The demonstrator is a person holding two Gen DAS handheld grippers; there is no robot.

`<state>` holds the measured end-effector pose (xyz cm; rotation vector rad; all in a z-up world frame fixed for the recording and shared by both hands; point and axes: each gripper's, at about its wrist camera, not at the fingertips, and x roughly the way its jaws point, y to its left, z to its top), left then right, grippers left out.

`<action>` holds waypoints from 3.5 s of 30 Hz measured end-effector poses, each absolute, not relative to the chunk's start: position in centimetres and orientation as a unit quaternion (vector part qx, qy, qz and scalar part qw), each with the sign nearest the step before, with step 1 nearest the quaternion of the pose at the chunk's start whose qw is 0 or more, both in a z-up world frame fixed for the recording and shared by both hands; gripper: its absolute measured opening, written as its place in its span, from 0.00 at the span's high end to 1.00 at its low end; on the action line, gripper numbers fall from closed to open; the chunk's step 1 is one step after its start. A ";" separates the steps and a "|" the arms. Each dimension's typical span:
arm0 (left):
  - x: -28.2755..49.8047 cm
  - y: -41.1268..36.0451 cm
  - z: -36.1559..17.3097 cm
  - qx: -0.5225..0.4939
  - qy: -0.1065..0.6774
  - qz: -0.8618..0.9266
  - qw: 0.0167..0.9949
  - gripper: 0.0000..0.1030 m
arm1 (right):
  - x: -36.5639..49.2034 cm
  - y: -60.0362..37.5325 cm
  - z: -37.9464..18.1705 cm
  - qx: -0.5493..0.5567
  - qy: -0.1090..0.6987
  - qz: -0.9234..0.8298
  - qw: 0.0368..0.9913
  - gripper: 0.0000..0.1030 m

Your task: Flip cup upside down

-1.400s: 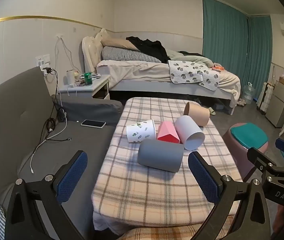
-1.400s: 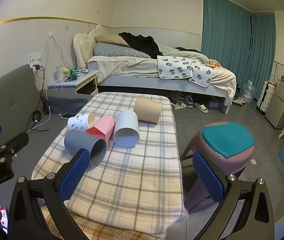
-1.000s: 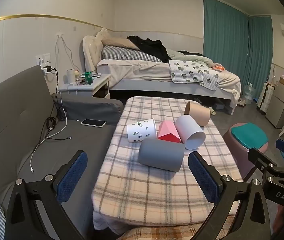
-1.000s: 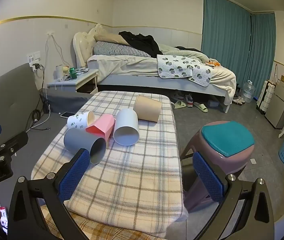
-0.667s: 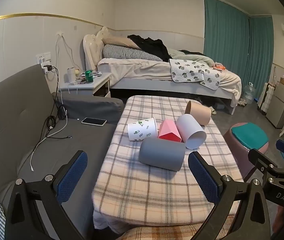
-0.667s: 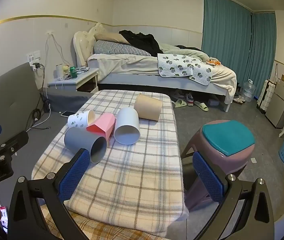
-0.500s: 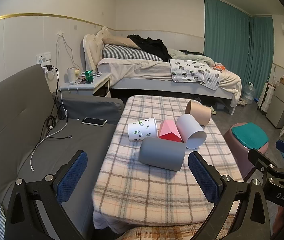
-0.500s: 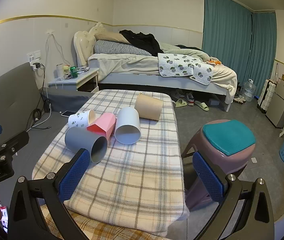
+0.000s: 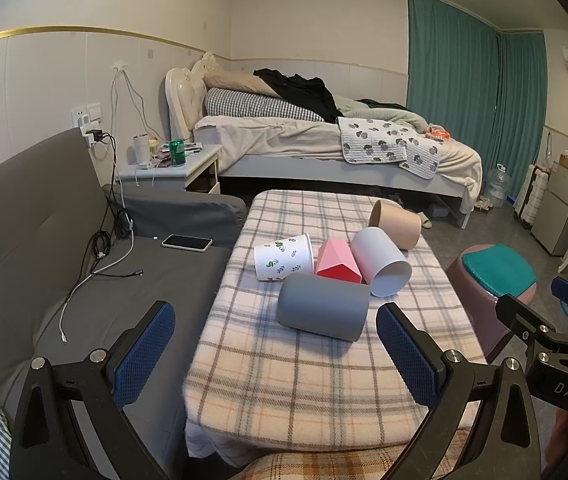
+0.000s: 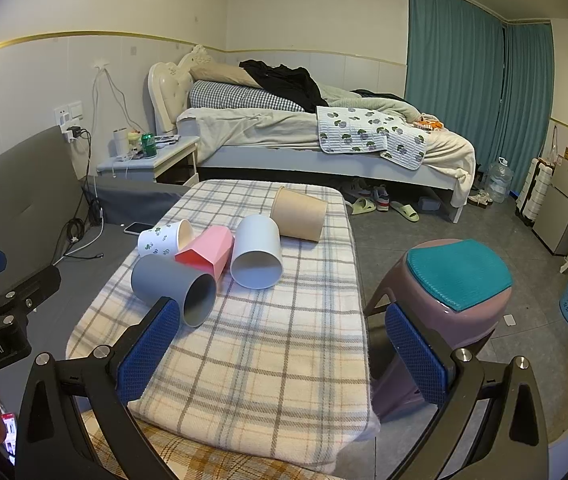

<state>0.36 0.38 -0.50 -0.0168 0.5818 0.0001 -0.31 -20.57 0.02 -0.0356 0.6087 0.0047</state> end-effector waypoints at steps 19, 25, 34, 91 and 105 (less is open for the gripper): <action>0.4 0.4 -0.5 -0.009 0.287 0.000 0.958 0.00 | -0.3 -20.3 0.3 -0.016 0.301 0.003 0.954 0.00; 0.4 0.5 -0.6 -0.009 0.287 0.000 0.958 0.00 | -0.3 -20.3 0.2 -0.017 0.300 0.003 0.954 0.00; 0.5 0.5 -0.5 -0.010 0.288 0.000 0.958 0.00 | -0.3 -20.3 0.3 -0.016 0.300 0.003 0.954 0.00; 16.9 10.7 -9.7 -0.039 0.402 0.074 0.912 0.00 | 27.7 -9.5 -11.2 -0.018 0.581 0.049 0.813 0.31; 15.7 9.8 -7.3 -0.028 0.387 0.077 0.918 0.00 | 26.3 -9.7 -6.2 -0.063 0.506 0.031 0.860 0.40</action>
